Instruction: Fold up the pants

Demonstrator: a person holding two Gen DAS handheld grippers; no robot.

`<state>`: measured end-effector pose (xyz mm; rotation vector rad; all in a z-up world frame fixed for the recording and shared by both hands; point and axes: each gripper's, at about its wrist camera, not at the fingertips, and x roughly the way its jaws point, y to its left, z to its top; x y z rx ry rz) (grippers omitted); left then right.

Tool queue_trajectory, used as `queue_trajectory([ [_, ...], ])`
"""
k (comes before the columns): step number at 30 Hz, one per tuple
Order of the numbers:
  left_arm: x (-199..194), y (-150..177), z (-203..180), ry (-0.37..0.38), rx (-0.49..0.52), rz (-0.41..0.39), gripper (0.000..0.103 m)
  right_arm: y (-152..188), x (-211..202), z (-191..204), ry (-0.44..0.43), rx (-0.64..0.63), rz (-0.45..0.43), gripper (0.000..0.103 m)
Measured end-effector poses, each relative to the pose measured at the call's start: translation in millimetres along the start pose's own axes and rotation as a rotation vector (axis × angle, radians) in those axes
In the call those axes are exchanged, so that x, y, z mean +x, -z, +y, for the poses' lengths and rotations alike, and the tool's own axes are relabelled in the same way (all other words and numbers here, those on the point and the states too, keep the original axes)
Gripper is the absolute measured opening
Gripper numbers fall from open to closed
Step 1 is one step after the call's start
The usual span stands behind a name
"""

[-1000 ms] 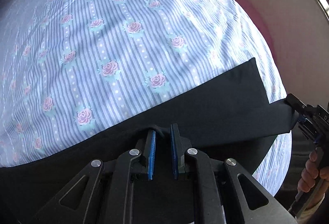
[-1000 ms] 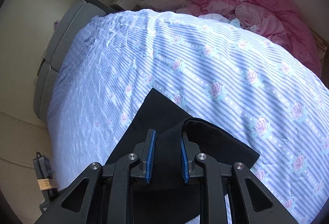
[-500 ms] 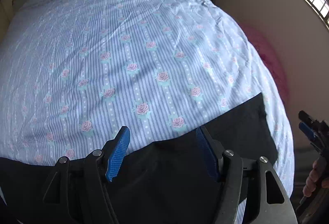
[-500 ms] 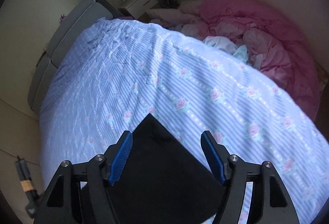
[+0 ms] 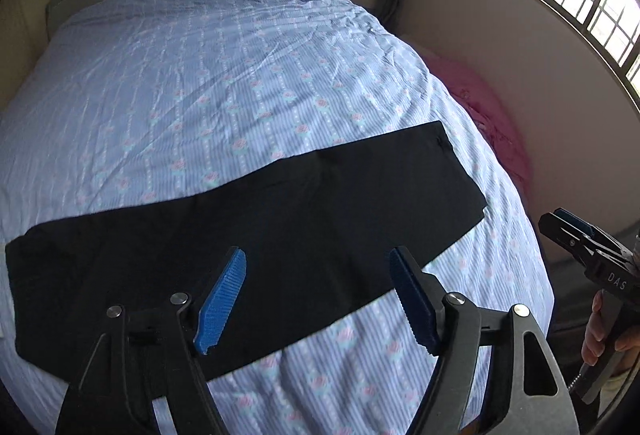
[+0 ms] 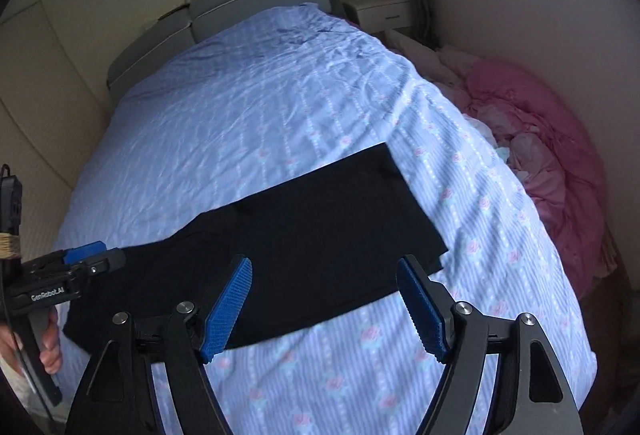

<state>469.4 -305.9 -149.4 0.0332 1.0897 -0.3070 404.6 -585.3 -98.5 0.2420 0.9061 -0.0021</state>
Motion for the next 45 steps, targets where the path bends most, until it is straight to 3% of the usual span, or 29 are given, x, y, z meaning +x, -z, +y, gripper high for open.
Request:
queue_trajectory([
  [8,-90,92,92,-0.125,-0.165,-0.028,0.078,46,-32,93,-0.140,-0.116,0.086,0.076],
  [15,-164,167,201,-0.224,-0.318,-0.078,0.078,84,-45,214,-0.240,-0.270,0.121,0.076],
  [19,-191,203,274,-0.206,-0.359,-0.102,0.078,110,-48,283,-0.272,-0.296,0.129,0.076],
  [23,-203,217,337,-0.171,-0.303,-0.092,0.078,139,-40,345,-0.242,-0.276,0.147,0.076],
  [26,-198,223,378,-0.157,-0.243,-0.067,0.078,163,-30,379,-0.187,-0.188,0.155,0.076],
  [30,-179,237,423,-0.133,-0.281,-0.008,0.078,200,-3,416,-0.164,-0.166,0.226,0.076],
  [34,-153,254,454,-0.086,-0.387,0.033,0.078,227,32,428,-0.158,-0.162,0.322,0.076],
  [37,-127,267,480,-0.054,-0.522,0.046,0.078,237,61,426,-0.138,-0.103,0.398,0.076],
  [45,-54,280,526,0.061,-0.756,0.086,0.078,250,110,448,-0.068,-0.068,0.468,0.075],
])
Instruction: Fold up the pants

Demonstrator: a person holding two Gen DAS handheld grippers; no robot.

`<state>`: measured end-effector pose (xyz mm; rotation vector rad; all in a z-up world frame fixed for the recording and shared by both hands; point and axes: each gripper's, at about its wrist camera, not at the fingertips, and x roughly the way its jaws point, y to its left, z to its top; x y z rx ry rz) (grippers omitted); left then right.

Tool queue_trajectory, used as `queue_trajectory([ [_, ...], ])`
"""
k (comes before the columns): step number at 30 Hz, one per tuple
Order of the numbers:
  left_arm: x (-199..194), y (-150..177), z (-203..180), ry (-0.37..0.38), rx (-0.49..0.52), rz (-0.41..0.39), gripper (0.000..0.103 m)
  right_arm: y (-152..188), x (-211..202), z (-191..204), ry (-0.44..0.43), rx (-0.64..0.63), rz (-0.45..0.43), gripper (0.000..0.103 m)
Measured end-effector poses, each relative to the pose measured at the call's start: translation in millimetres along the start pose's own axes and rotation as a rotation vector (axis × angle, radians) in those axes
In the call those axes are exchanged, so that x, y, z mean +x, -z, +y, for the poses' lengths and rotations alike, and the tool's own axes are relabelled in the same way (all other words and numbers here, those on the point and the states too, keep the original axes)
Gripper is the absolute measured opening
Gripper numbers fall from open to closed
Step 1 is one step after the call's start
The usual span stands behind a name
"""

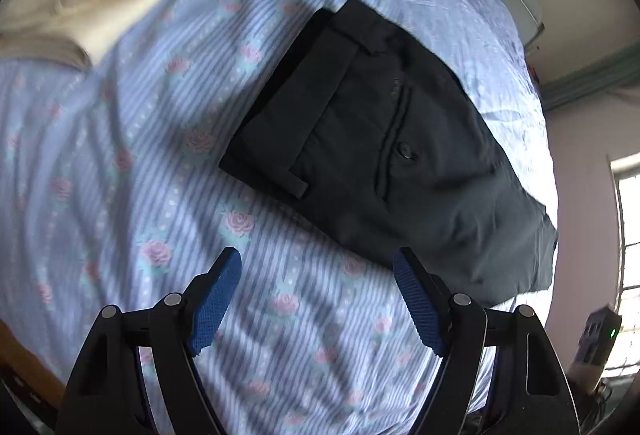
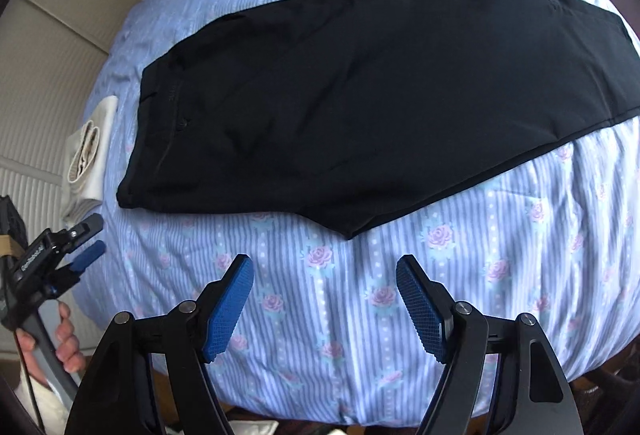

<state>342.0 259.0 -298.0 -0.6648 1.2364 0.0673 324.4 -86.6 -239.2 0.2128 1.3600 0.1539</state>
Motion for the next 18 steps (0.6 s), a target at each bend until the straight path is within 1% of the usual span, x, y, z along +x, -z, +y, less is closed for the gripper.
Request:
queue_trajectory([
  [2,21,-9,9,0.034,-0.076,0.020,0.080,-2,11,1,0.002,0.018,0.028,0.075],
  [3,31,-12,12,0.041,-0.098,0.028,0.080,-3,17,0,0.007,0.021,0.040,0.074],
  [5,50,-19,13,0.028,-0.129,0.041,0.080,-7,25,0,0.039,0.005,0.060,0.072],
  [7,62,-24,9,0.035,-0.138,0.045,0.079,-10,33,0,0.067,0.001,0.076,0.068],
  [8,66,-27,7,0.036,-0.155,0.033,0.073,-11,36,0,0.074,0.002,0.084,0.067],
  [9,67,-31,6,0.040,-0.163,0.030,0.062,-12,38,0,0.078,-0.001,0.089,0.066],
  [10,67,-37,1,0.014,-0.149,0.038,0.047,-14,39,1,0.087,-0.015,0.096,0.063],
  [11,63,-42,-3,-0.015,-0.135,0.033,0.029,-14,41,3,0.099,-0.034,0.103,0.062],
  [12,57,-47,-6,-0.017,-0.131,0.022,0.023,-15,42,6,0.105,-0.058,0.109,0.058],
  [13,47,-51,-11,-0.009,-0.124,0.004,0.022,-16,43,8,0.103,-0.069,0.117,0.056],
  [15,23,-59,-29,-0.005,-0.083,-0.051,0.021,-18,41,11,0.079,-0.075,0.124,0.055],
  [18,0,-65,-54,-0.029,-0.060,-0.113,0.021,-20,29,17,0.001,-0.076,0.102,0.055],
])
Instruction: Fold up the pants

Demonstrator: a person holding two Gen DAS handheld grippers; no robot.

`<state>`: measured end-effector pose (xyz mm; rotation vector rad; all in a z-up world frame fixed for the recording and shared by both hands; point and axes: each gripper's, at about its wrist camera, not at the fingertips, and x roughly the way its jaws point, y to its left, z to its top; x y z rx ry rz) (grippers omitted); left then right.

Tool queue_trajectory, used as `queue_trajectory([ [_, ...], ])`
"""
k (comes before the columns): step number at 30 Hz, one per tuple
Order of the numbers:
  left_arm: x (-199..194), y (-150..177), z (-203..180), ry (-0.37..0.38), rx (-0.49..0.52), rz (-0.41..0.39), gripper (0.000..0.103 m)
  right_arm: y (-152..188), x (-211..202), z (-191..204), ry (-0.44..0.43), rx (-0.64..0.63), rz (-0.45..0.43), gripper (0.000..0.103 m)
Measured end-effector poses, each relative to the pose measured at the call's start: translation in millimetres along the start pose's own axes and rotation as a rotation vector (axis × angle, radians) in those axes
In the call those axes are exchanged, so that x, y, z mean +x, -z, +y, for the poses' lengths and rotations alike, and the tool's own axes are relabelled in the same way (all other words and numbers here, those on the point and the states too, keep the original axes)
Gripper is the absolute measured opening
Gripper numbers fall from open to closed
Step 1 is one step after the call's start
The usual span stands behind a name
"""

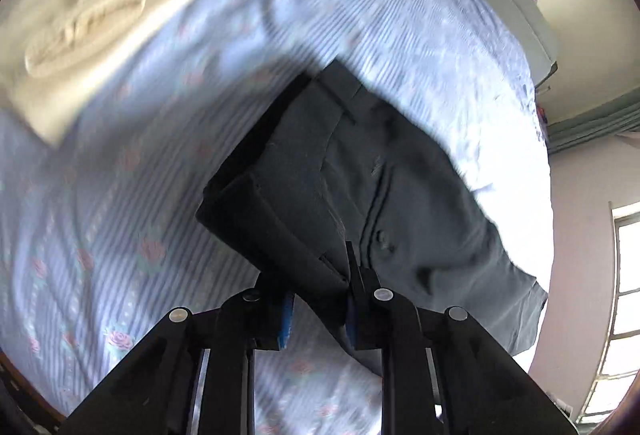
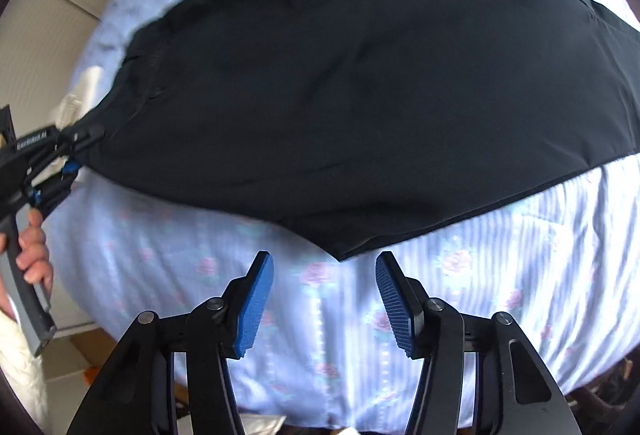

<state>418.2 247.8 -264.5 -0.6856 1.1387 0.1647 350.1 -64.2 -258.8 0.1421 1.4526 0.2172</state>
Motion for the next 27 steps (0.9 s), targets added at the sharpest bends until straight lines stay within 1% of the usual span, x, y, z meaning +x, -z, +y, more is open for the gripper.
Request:
queue_trajectory([
  [1,-3,-3,-8,-0.025,0.013,-0.009,0.021,0,-4,0,-0.022,-0.006,-0.004,0.055],
  [3,-7,-7,-21,-0.035,0.037,-0.031,0.021,1,-10,2,-0.054,-0.019,-0.007,0.055],
  [5,-7,-7,-25,-0.051,0.041,-0.029,0.021,-1,-12,-1,-0.079,-0.011,-0.014,0.055],
  [7,-9,-8,-23,-0.069,0.048,-0.019,0.021,-4,-13,-6,-0.082,0.007,-0.018,0.055],
  [9,-8,-10,-22,-0.080,0.054,-0.012,0.021,-6,-18,-7,-0.084,0.014,-0.039,0.055],
  [11,-7,-12,-24,-0.081,0.043,-0.011,0.021,-9,-20,-9,-0.092,0.012,-0.048,0.055],
  [12,-7,-14,-24,-0.079,0.034,-0.008,0.021,-10,-16,-10,-0.105,0.014,-0.040,0.055],
  [14,-7,-15,-22,-0.073,0.014,-0.002,0.021,-15,-6,-13,-0.103,0.019,-0.016,0.055],
  [17,-4,-16,-21,-0.076,0.015,0.013,0.021,-26,6,-23,-0.102,0.044,-0.002,0.055],
  [20,-3,-14,-18,-0.084,0.025,0.021,0.021,-26,-3,-18,-0.106,0.024,-0.043,0.053],
  [22,-2,-12,-16,-0.086,0.026,0.024,0.021,-25,-20,-6,-0.111,-0.035,-0.106,0.053],
  [24,0,-13,-11,-0.081,0.001,0.036,0.021,-29,-21,0,-0.109,-0.076,-0.126,0.051],
  [25,1,-12,-11,-0.088,0.000,0.040,0.021,-33,-20,-2,-0.109,-0.065,-0.127,0.047],
  [27,1,-10,-13,-0.104,0.020,0.038,0.021,-38,-19,-11,-0.132,-0.002,-0.141,0.042],
])
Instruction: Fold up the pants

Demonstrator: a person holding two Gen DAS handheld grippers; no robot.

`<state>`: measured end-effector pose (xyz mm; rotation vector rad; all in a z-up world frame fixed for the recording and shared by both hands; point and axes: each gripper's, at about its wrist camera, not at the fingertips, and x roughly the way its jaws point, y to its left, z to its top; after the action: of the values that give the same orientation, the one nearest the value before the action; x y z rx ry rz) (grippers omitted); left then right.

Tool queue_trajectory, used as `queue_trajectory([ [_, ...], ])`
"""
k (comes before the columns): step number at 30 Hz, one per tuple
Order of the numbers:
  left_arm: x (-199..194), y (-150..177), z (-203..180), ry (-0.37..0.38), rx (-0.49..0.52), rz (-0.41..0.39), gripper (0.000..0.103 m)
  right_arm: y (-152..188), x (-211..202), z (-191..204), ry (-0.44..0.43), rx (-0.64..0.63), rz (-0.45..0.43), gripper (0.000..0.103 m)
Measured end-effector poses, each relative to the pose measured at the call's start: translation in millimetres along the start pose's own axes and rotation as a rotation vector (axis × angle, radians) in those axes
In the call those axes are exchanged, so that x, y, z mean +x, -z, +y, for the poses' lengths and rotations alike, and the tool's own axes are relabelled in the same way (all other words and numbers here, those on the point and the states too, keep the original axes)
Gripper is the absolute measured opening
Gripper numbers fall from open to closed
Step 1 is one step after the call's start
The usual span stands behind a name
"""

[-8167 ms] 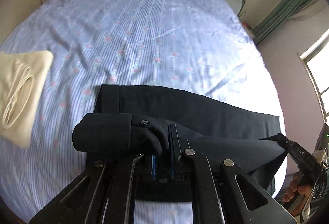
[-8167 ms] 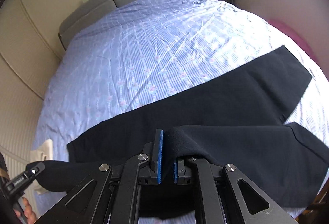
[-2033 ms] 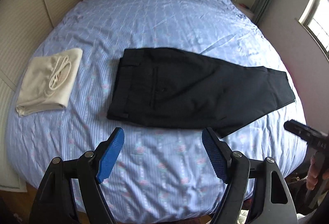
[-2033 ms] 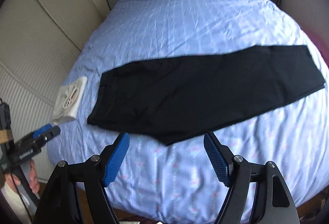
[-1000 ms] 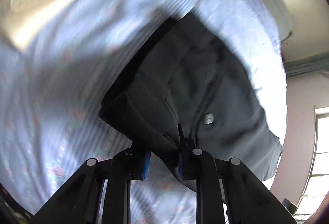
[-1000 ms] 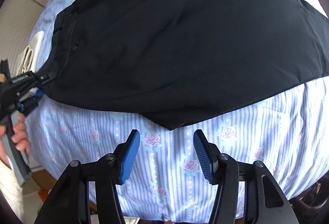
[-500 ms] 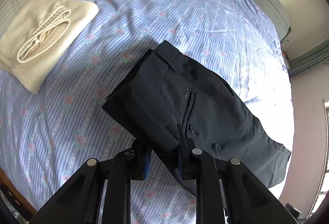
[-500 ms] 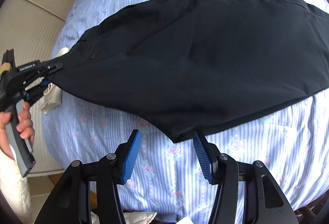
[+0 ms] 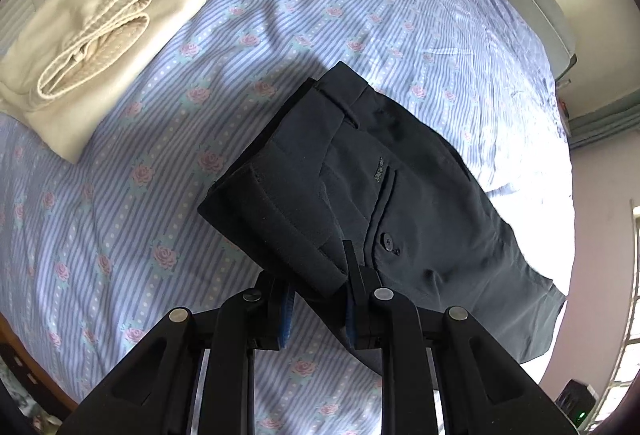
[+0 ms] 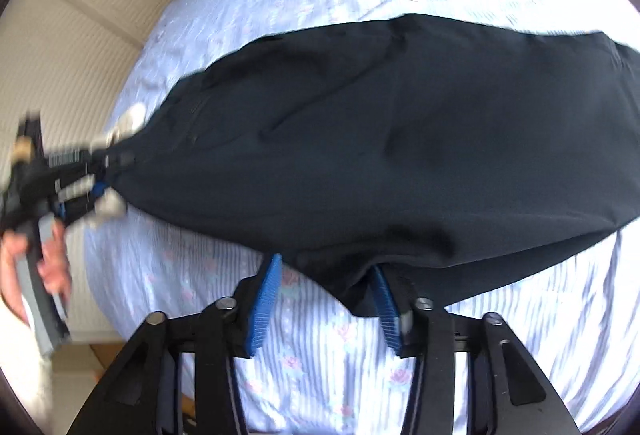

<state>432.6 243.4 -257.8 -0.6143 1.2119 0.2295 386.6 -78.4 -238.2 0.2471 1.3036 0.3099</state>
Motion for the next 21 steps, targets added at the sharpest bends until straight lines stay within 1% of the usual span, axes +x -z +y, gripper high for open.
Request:
queue_trajectory([
  [1,0,1,-1,-0.004,0.003,0.002,0.021,-1,0,-3,0.000,0.010,-0.010,0.032],
  [2,0,1,-2,-0.008,0.010,0.002,0.021,-1,3,-6,0.010,0.012,-0.008,0.024],
  [3,0,2,-4,-0.018,0.027,-0.002,0.021,-1,6,-10,0.022,0.017,0.005,0.015],
  [4,-2,4,-7,-0.026,0.042,-0.012,0.021,1,5,-14,0.016,0.026,0.015,0.011],
  [5,-4,5,-7,-0.030,0.047,-0.022,0.021,3,2,-16,0.012,0.037,0.024,0.010],
  [7,-6,9,-5,-0.041,0.049,-0.034,0.021,15,-8,-14,0.000,0.071,0.013,0.008],
  [9,-3,13,2,-0.044,0.020,-0.016,0.021,26,-11,-12,0.009,0.098,0.022,0.006],
  [12,13,23,20,-0.066,-0.034,0.035,0.022,44,17,-25,0.039,0.161,0.125,0.004],
  [13,19,26,26,-0.074,-0.047,0.048,0.022,48,26,-28,0.069,0.161,0.159,0.003],
  [15,29,30,34,-0.077,-0.051,0.063,0.022,53,34,-29,0.097,0.134,0.186,0.002],
  [16,32,31,35,-0.077,-0.050,0.069,0.024,54,36,-28,0.121,0.118,0.195,0.002],
  [18,35,29,36,-0.096,-0.026,0.075,0.033,54,37,-27,0.142,0.115,0.224,0.002],
  [20,30,29,36,-0.174,0.021,0.068,0.054,53,29,-20,0.167,0.103,0.225,0.004],
  [21,25,28,39,-0.220,0.043,0.056,0.057,51,22,-13,0.166,0.074,0.218,0.010],
])
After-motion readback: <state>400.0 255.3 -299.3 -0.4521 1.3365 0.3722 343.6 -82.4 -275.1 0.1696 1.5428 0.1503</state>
